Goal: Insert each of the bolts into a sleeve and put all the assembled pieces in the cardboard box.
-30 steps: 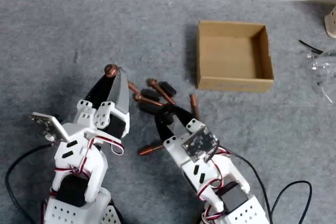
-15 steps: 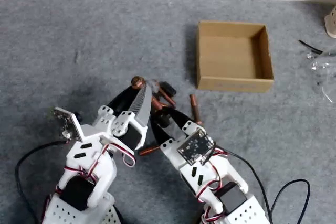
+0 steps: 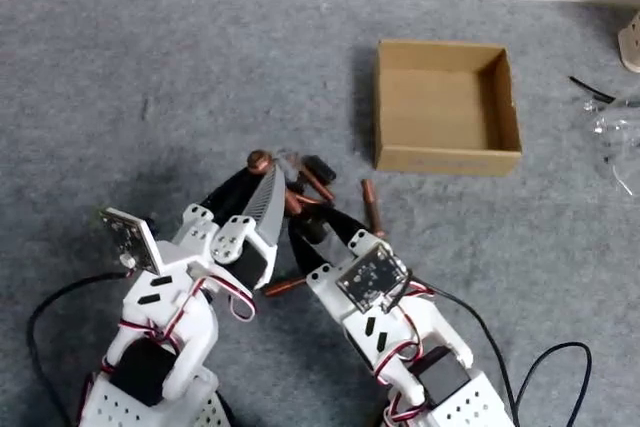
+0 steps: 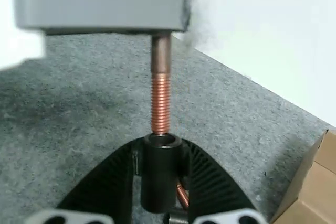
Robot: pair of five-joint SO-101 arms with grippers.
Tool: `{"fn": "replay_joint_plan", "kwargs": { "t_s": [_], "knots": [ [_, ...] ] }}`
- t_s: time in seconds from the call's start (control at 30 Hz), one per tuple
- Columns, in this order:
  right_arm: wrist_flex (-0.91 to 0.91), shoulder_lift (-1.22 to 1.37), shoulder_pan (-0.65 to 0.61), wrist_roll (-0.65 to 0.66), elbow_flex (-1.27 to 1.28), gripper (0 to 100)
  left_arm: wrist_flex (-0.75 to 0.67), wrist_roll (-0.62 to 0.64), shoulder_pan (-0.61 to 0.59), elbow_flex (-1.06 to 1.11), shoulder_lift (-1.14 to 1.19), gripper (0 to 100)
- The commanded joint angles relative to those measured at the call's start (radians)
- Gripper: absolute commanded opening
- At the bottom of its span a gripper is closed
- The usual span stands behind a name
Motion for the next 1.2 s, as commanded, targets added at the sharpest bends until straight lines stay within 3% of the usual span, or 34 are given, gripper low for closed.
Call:
{"fn": "replay_joint_plan", "kwargs": {
  "t_s": [0.0,0.77,1.03,1.17],
  "knots": [
    [-0.024,-0.018,0.027,0.011,0.133,0.4,0.061,-0.008,0.094,-0.007,0.001,0],
    [-0.001,-0.018,0.028,0.011,0.133,0.4,0.068,-0.012,0.09,0.042,0.004,1],
    [-0.001,-0.018,0.05,0.011,0.133,0.4,0.13,-0.009,0.09,0.033,0.005,32],
    [-0.001,-0.019,0.076,0.011,0.133,0.4,0.133,-0.006,0.035,0.031,0.004,33]
  ]
}}
